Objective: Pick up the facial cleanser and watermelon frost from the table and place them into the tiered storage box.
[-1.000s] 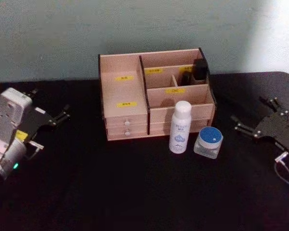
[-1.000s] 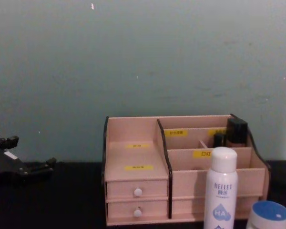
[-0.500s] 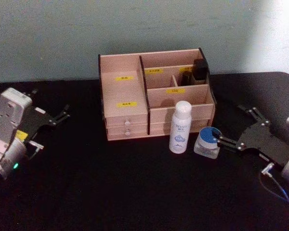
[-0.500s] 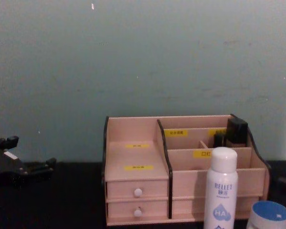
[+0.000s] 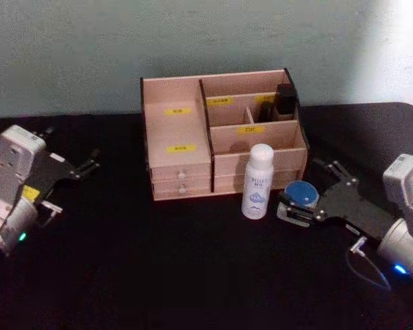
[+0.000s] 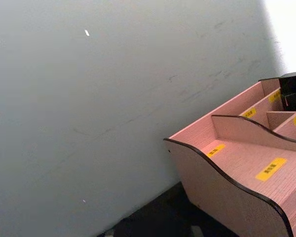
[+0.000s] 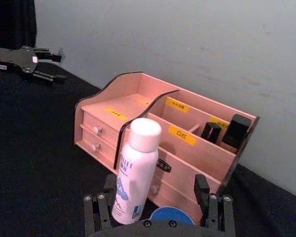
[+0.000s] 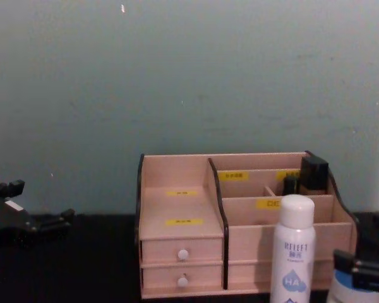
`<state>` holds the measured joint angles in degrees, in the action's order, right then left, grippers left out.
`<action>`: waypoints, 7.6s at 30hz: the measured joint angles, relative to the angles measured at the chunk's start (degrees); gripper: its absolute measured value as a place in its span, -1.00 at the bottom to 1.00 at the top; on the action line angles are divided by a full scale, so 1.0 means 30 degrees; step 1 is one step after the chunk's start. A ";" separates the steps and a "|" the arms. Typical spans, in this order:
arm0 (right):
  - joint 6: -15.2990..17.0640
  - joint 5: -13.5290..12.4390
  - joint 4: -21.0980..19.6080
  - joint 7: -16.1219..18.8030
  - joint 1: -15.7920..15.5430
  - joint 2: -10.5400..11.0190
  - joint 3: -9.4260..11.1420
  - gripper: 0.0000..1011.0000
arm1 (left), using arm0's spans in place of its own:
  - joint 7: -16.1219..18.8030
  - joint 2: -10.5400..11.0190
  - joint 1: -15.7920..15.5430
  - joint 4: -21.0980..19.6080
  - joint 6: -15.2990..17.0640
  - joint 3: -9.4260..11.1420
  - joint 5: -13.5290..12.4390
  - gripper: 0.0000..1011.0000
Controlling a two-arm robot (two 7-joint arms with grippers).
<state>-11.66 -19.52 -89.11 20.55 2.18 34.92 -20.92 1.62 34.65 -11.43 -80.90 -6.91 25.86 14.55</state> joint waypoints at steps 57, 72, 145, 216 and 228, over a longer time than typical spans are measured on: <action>0.0670 0.1696 0.4927 0.2132 0.3338 -0.4642 -0.0076 0.98 | 0.0001 0.0000 0.0000 0.0000 -0.0001 0.0000 0.0001 0.98; 0.1152 0.1618 0.5332 0.2216 0.3634 -0.4969 -0.0115 0.98 | 0.0001 0.0000 -0.0001 0.0000 0.0000 0.0000 0.0001 0.98; 0.1776 0.0394 0.2684 0.2875 0.3149 -0.4196 0.0162 0.17 | 0.0000 0.0000 0.0000 0.0000 0.0000 0.0000 0.0000 0.98; -0.0653 0.1887 1.2863 0.2536 1.1679 -0.8295 -0.0235 0.17 | 0.0001 0.0000 0.0001 0.0000 0.0000 0.0000 0.0001 0.98; -0.0724 0.2054 1.3520 0.2652 1.1911 -0.8534 -0.0163 0.17 | 0.0001 0.0000 0.0001 0.0000 0.0000 0.0001 0.0000 0.98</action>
<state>-13.83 -13.36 -48.55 28.50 37.92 9.31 -21.40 1.62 34.65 -11.43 -80.90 -6.91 25.87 14.55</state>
